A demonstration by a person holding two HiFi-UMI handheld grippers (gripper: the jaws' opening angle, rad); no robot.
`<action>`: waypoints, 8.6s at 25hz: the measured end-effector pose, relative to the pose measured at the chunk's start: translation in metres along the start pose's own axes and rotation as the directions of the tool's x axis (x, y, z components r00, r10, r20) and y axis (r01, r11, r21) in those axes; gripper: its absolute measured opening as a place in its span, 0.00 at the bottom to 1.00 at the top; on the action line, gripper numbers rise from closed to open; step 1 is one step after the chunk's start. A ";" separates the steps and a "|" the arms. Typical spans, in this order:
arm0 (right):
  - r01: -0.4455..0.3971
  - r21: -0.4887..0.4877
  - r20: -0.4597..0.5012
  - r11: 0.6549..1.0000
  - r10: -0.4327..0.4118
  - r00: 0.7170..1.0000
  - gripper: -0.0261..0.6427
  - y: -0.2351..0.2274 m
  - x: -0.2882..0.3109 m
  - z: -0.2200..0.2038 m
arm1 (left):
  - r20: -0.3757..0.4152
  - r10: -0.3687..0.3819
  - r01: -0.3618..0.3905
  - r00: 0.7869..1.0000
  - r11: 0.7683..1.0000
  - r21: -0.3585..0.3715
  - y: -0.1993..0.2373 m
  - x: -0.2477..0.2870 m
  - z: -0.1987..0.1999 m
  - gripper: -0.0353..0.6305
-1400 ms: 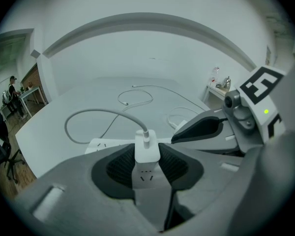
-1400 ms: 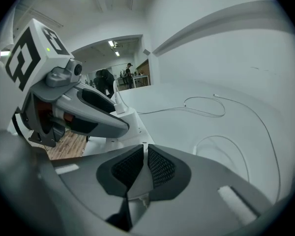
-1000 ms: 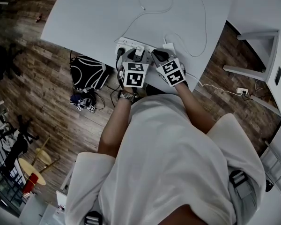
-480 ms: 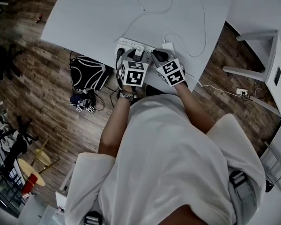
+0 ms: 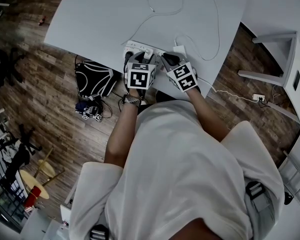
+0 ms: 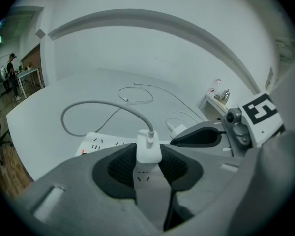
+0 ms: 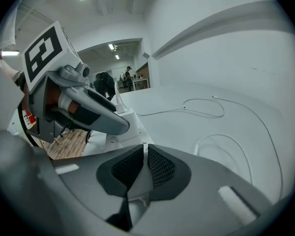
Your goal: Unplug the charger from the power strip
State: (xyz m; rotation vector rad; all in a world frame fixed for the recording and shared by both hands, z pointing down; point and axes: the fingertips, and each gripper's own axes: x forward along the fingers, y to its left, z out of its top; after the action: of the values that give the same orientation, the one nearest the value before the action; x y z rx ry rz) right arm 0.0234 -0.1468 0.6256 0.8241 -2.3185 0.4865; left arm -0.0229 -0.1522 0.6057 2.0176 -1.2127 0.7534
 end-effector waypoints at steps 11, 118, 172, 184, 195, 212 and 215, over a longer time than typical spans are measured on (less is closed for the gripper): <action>0.000 0.008 0.001 1.000 0.000 1.000 0.08 0.000 -0.001 -0.001 | -0.001 0.011 -0.011 1.000 0.995 0.099 -0.002 0.001 0.001 0.27; 0.001 0.003 0.018 1.000 -0.001 1.000 0.08 0.001 0.001 -0.002 | -0.018 0.069 -0.064 0.997 0.981 0.181 -0.003 -0.002 0.001 0.26; 0.052 0.152 0.083 0.987 -0.065 0.994 0.05 -0.014 -0.013 0.010 | 0.104 -0.112 0.125 0.988 0.985 -0.123 -0.013 -0.014 0.019 0.26; 0.060 0.258 0.156 0.964 -0.103 0.982 0.05 -0.016 -0.038 0.027 | 0.007 -0.072 0.072 0.997 0.993 -0.093 -0.002 -0.010 0.005 0.29; 0.125 0.341 0.133 0.932 -0.180 0.975 0.05 -0.011 -0.053 0.026 | -0.020 -0.008 0.006 1.000 0.998 -0.064 0.016 -0.025 -0.005 0.39; 0.224 0.324 0.210 0.919 -0.301 0.930 0.05 0.022 -0.096 0.050 | 0.058 0.033 -0.036 0.998 0.998 0.060 0.021 -0.079 -0.014 0.39; 0.251 0.301 0.240 0.920 -0.328 0.914 0.05 0.025 -0.110 0.065 | 0.129 0.022 -0.039 0.991 0.991 0.130 0.016 -0.093 0.003 0.35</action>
State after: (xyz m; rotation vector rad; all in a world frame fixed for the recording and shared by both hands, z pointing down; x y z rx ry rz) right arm 0.0463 -0.1145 0.5016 1.4326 -2.3562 0.5815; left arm -0.0745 -0.1107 0.5380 2.1892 -1.2984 0.7465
